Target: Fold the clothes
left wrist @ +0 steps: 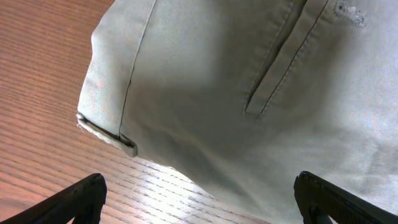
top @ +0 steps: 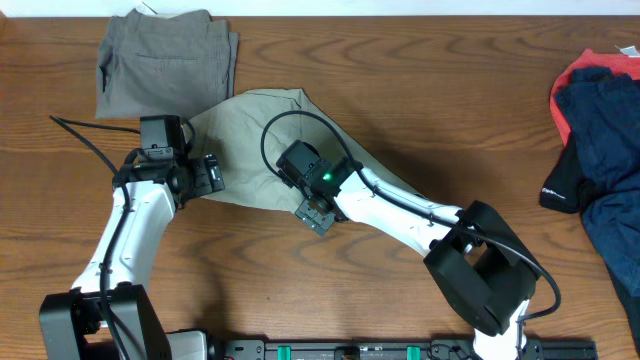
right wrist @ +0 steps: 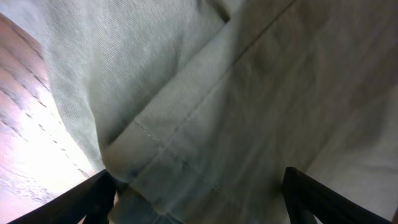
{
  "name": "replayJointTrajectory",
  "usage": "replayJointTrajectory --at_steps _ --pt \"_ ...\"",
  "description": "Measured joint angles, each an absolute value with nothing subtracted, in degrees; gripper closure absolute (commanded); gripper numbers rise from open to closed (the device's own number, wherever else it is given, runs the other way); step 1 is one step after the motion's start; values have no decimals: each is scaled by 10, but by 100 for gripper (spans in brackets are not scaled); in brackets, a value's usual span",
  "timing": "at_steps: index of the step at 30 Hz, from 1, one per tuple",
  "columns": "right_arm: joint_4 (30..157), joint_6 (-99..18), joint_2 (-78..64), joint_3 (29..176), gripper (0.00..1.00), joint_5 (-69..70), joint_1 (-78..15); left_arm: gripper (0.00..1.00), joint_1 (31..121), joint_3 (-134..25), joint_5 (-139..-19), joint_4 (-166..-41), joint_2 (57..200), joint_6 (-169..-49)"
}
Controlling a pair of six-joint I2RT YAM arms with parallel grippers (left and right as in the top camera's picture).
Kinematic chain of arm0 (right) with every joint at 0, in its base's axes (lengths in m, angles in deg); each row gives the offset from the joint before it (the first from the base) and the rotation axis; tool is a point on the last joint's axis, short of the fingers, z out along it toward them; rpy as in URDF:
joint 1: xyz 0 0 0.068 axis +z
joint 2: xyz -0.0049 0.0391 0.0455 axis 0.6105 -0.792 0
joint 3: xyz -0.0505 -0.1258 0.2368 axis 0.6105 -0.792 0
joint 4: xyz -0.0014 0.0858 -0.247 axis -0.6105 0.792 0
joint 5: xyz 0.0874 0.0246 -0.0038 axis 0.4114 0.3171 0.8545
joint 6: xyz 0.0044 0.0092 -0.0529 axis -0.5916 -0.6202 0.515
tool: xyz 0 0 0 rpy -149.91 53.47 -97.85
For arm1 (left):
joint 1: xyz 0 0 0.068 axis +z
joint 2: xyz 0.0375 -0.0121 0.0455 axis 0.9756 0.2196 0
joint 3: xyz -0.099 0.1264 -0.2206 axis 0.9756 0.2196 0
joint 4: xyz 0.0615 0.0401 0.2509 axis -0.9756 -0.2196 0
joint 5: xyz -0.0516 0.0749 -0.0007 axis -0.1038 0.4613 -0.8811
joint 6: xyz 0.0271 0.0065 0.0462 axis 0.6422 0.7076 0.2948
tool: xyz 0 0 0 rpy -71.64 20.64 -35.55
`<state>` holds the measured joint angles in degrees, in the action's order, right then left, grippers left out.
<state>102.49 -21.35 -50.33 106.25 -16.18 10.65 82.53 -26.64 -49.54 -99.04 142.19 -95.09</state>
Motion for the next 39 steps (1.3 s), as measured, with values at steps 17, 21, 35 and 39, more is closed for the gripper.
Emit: replayJointTrajectory --at_steps 17,21,35,39 --pt "1021 -201 -503 1065 52 -185 106 2 825 -266 -495 -990 1422 -951" --pt "1020 -201 -503 1067 56 -186 106 2 825 -266 -495 -989 1422 -951" --pt "1031 -219 -503 1112 93 -234 106 2 825 -266 -495 -989 1422 -951" --pt "1042 -225 -503 1114 99 -255 104 2 825 -266 -495 -988 1422 -951"
